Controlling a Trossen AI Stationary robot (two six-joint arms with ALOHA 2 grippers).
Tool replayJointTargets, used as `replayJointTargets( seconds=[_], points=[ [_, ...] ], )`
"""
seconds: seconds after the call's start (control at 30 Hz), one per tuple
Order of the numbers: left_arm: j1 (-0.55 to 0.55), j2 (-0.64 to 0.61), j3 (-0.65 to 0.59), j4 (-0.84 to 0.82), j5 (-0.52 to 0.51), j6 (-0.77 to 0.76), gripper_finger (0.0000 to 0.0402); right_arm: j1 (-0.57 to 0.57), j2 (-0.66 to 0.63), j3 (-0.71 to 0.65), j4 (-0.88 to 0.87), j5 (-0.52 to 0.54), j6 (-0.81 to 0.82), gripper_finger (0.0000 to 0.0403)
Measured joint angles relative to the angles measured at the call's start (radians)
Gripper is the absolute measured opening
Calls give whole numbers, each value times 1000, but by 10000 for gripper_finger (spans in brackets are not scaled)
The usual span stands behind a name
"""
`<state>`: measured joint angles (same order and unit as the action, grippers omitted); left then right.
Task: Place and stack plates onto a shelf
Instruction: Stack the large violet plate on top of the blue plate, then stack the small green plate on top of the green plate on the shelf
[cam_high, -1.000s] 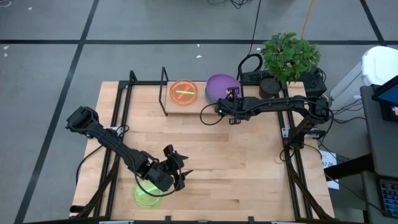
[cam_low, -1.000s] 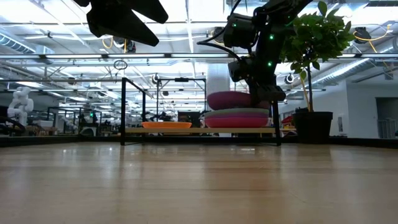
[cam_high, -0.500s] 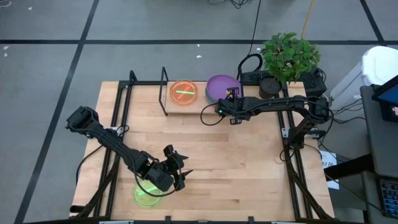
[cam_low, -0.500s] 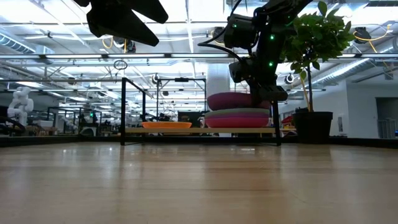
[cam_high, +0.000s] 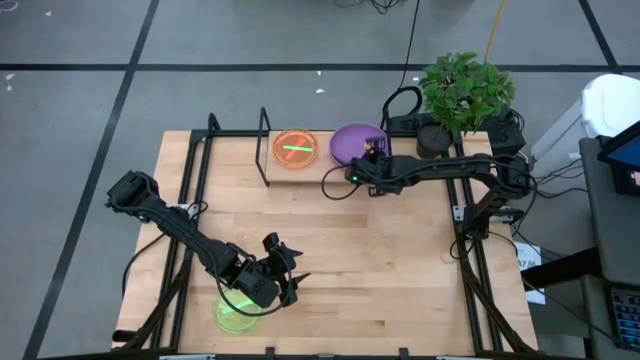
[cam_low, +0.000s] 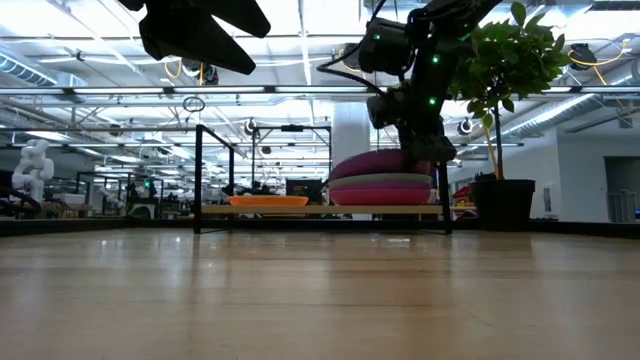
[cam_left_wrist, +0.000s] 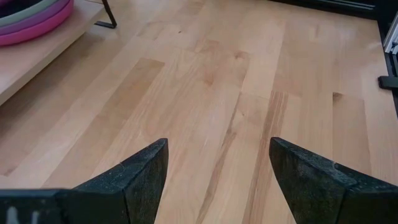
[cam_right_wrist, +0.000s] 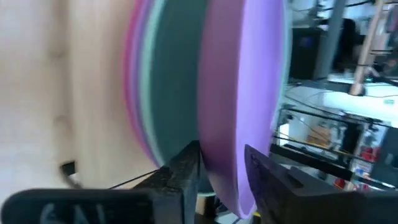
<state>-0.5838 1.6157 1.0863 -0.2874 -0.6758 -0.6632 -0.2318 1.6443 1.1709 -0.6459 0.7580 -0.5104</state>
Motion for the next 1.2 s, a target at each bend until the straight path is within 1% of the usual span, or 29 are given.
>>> replayJointTargets(
  seconds=[0.13, 0.27, 0.57, 0.73, 0.9, 1.0, 1.2],
  points=[
    [0, 0, 0, 0, 0, 0, 282, 18, -32, 0, 45, 1, 1, 125],
    [0, 0, 0, 0, 0, 0, 282, 55, -84, 0, 48, 0, 12, 130],
    [0, 0, 0, -1, 3, -20, 282, 140, -168, 0, -68, -11, 128, 128],
    [-1, 0, 0, -1, 23, -29, 282, 189, -216, 0, -115, -110, 233, 128],
    [-2, 0, 0, -8, 62, -43, 282, 252, -277, -8, -118, -246, 370, 128],
    [-10, 0, 0, -10, 85, -49, 282, 307, -325, -61, -48, -314, 400, 128],
    [-59, 0, 0, -36, 104, -108, 282, 436, -444, -250, 158, -399, 433, 128]
  ],
)
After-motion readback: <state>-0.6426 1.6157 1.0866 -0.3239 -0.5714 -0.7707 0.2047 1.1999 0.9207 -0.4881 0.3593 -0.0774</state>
